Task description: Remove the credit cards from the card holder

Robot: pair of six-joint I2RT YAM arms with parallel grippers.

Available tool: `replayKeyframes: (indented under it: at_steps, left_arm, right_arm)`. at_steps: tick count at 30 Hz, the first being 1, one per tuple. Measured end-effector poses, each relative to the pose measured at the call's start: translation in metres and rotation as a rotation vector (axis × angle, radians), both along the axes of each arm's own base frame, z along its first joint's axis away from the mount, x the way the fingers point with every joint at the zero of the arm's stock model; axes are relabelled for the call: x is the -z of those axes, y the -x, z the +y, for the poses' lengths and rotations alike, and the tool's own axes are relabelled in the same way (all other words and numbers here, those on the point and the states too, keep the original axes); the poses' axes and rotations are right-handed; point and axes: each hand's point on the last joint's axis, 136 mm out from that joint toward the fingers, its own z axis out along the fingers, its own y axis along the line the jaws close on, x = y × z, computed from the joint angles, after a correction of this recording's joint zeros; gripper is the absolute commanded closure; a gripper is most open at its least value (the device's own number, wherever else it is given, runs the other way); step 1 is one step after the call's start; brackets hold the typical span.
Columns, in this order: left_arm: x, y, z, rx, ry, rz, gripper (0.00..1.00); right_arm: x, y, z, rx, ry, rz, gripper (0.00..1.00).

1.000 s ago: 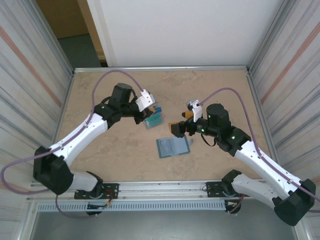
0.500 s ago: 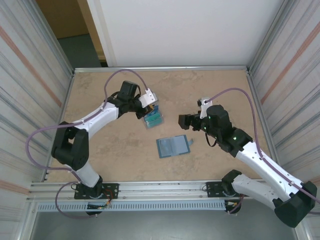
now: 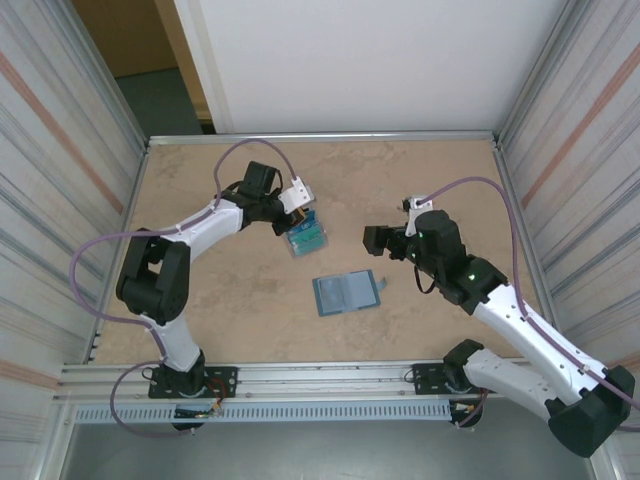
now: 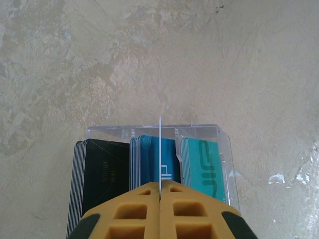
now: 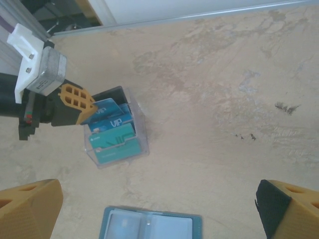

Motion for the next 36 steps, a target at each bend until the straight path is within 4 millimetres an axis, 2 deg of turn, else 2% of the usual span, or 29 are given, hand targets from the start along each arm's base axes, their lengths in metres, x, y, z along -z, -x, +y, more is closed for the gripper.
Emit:
replayKeyframes:
  at_steps: [8, 12, 19, 28, 31, 34, 36]
  left_arm:
    - [0.009, -0.004, -0.002, 0.0, -0.005, 0.011, 1.0]
    - [0.013, -0.006, -0.003, 0.0, -0.008, 0.018, 0.92]
    - [0.008, -0.009, -0.003, 0.002, -0.009, 0.011, 0.8]
    - [0.006, -0.008, -0.002, -0.003, -0.016, 0.014, 0.77]
    - [-0.003, -0.006, -0.001, -0.008, -0.007, 0.002, 0.66]
    - [-0.023, -0.002, 0.002, -0.029, 0.015, -0.025, 0.57]
    - [-0.038, 0.003, 0.006, -0.05, 0.031, -0.049, 0.37]
  right_arm:
    - [-0.002, 0.0, -0.002, 0.005, -0.006, -0.004, 0.01]
    - [-0.002, 0.0, -0.002, 0.005, -0.006, -0.004, 0.01]
    - [-0.004, 0.001, -0.002, 0.002, -0.011, -0.007, 0.01]
    - [-0.001, 0.004, -0.003, 0.011, -0.017, 0.013, 0.01]
    - [0.003, 0.004, -0.004, 0.017, -0.012, 0.026, 0.0]
    - [0.01, 0.004, -0.003, 0.025, 0.012, 0.061, 0.05]
    - [0.013, 0.005, 0.001, 0.025, 0.032, 0.083, 0.08]
